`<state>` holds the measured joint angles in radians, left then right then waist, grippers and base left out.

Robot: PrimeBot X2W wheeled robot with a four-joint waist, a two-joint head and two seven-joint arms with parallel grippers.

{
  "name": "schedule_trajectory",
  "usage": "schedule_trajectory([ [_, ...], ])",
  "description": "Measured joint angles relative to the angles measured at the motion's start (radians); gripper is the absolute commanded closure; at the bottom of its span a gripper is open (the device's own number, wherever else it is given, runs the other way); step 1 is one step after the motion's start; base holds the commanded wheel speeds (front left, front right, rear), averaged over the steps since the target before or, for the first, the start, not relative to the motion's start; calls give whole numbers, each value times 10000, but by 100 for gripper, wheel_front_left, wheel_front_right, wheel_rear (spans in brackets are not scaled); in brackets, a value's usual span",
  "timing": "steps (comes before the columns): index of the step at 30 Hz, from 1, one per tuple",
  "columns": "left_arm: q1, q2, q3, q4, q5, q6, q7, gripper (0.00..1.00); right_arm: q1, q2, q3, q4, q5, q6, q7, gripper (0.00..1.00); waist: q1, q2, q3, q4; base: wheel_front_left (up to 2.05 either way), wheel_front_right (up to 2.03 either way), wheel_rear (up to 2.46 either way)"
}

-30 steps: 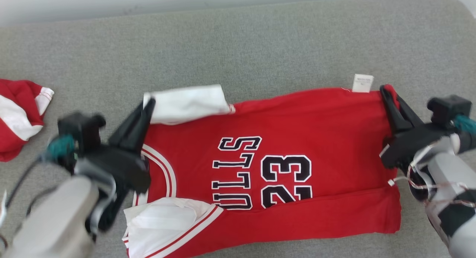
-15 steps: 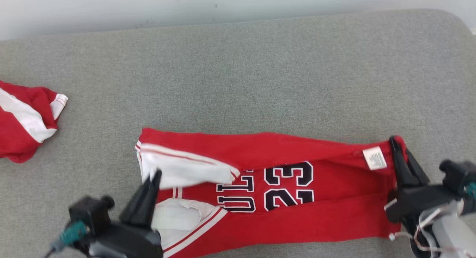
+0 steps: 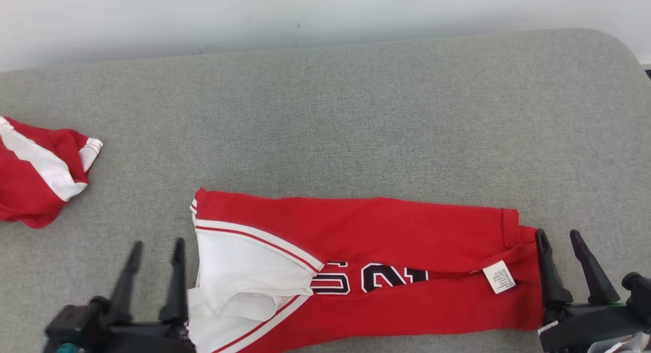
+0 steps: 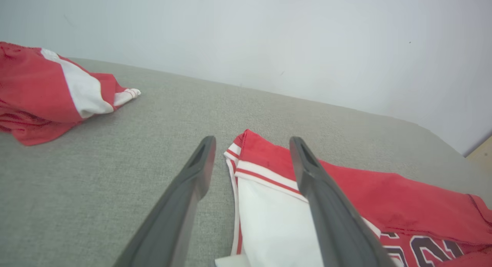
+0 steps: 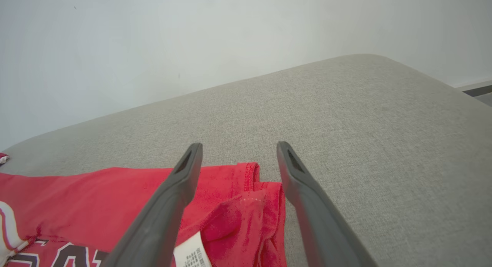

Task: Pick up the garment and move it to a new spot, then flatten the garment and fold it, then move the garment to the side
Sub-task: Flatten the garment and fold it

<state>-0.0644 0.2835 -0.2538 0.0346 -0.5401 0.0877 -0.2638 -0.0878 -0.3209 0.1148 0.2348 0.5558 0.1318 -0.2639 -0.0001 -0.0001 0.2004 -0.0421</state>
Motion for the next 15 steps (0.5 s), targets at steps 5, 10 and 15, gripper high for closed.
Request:
schedule_trajectory([
  [5, 369, -980, 1797, -813, 2316, 6, 0, 0, -20, 134, -2, 803, -75, 0, -2, 0, 1, 0, -90, -8, 0, 0, 0],
  [10, 672, -1630, 2706, -869, 3235, -468, 0, 0, -524, 244, 217, 1965, -221, 0, -2, 0, 1, 0, -175, 74, 0, 0, 0],
  [15, 807, -2013, 3262, -585, 3662, -959, 0, 0, -1126, 374, 445, 3501, -115, 0, 84, 0, 1, 1, -243, 154, 0, 0, 0],
])
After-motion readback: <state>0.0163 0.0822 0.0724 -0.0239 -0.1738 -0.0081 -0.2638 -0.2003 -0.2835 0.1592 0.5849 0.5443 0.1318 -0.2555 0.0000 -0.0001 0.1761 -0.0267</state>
